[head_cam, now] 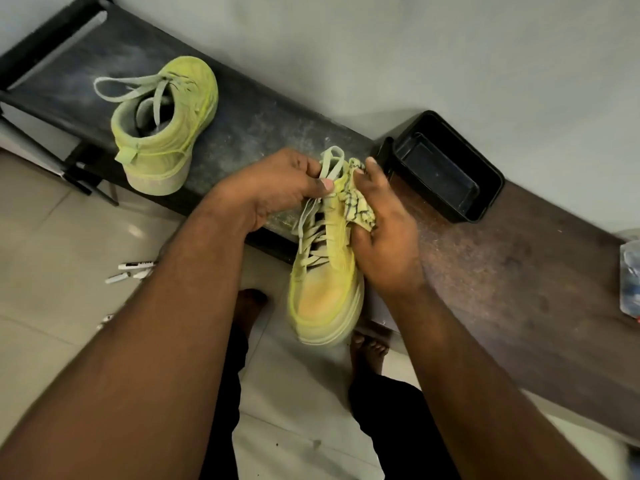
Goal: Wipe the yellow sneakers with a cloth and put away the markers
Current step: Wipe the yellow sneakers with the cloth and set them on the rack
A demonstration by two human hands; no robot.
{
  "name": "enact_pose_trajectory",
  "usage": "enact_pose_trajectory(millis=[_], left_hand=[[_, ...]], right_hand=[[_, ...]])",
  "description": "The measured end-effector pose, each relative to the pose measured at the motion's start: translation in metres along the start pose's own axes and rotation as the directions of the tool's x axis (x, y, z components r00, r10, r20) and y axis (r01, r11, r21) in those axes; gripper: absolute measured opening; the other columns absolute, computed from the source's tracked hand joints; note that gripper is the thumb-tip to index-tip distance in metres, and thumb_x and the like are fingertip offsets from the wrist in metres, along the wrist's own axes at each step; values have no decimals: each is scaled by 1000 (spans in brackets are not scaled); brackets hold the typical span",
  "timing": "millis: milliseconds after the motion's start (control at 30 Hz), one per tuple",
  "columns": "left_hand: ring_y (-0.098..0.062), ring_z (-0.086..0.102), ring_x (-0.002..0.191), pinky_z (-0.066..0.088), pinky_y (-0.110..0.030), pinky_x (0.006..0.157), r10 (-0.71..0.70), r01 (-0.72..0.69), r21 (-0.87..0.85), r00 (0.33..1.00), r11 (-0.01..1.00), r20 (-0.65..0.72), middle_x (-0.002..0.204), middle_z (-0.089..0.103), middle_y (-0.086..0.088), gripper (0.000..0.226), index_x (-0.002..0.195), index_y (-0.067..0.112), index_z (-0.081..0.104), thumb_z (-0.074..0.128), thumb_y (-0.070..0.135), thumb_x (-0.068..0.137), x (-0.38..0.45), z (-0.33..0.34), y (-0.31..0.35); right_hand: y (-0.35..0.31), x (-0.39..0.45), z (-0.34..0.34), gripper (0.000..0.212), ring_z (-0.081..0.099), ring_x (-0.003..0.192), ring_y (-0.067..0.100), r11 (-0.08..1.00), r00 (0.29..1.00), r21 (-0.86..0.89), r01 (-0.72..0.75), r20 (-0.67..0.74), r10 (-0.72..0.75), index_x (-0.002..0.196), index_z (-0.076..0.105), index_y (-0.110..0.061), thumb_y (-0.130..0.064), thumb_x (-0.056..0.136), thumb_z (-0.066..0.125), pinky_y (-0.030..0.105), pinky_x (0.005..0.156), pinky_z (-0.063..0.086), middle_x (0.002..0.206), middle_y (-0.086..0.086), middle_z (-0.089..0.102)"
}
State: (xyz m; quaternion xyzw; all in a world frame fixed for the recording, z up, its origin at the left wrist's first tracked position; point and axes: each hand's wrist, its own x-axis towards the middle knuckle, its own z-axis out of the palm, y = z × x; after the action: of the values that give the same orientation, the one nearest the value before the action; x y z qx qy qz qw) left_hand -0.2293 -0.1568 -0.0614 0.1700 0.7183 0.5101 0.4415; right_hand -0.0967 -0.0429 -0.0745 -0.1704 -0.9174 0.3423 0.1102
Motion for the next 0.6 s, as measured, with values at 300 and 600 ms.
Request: enact_pose_trajectory(millis=[300,600], left_hand=[[-11,68,76,52,-26,74,-72,75,21,993,997,-93,77,74,0,11,78,14,73,67,12,87,8,4,2],[-18,68,83,56,-40,89,1,2,91,999,996,-39,91,75,-13,14,90,6,74,61,7,91,3,-2,-1]], right_hand=[[20,-55,-23,70,34,140,19,916,879,-69,396,317,-357,133,51,-4,15,67,66,41,115,29,142,6,46],[16,-13,-12,69,33,140,22,956,958,-130,262,153,-241,130,56,-8,16,65,51,40,114,31,145,6,45]])
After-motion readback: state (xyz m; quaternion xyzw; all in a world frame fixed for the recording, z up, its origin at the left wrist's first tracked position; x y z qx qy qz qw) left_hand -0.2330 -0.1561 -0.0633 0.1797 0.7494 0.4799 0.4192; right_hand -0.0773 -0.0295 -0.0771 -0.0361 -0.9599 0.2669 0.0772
